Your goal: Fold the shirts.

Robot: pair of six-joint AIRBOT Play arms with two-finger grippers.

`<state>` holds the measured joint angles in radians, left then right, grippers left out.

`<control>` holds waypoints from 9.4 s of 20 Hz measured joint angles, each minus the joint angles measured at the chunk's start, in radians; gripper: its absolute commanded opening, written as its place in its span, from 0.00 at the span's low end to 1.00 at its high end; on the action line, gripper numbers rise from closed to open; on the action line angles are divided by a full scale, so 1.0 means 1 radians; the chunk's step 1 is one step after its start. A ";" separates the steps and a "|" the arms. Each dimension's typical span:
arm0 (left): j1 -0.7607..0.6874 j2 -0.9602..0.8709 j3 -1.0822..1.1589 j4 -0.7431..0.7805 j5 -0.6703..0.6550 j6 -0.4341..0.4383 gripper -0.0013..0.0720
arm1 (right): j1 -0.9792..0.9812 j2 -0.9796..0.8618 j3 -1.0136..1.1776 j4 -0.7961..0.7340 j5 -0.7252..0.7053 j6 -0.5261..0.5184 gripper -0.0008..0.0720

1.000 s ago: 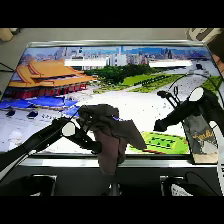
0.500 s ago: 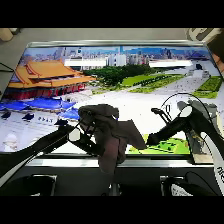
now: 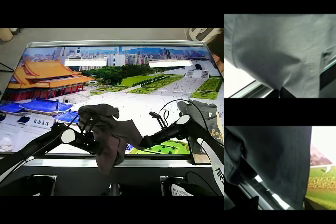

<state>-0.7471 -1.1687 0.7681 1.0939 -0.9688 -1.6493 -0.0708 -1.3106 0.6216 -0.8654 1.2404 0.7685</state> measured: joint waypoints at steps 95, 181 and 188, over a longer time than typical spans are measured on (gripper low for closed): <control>0.776 -0.106 0.165 -0.217 0.266 0.056 0.05 | 0.088 -0.013 0.435 -0.237 0.082 0.227 0.04; 0.771 -0.267 0.536 0.170 -0.018 0.016 0.86 | 0.094 -0.447 1.201 -0.266 -0.356 0.412 0.77; 0.932 -0.125 0.243 0.188 -0.387 0.087 0.68 | -0.108 -0.380 1.082 -0.332 0.227 0.290 0.64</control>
<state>0.1852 -1.2934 1.0115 1.2816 -1.3556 -1.5627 -0.1783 -1.6901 1.7035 -1.1976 1.4670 1.0588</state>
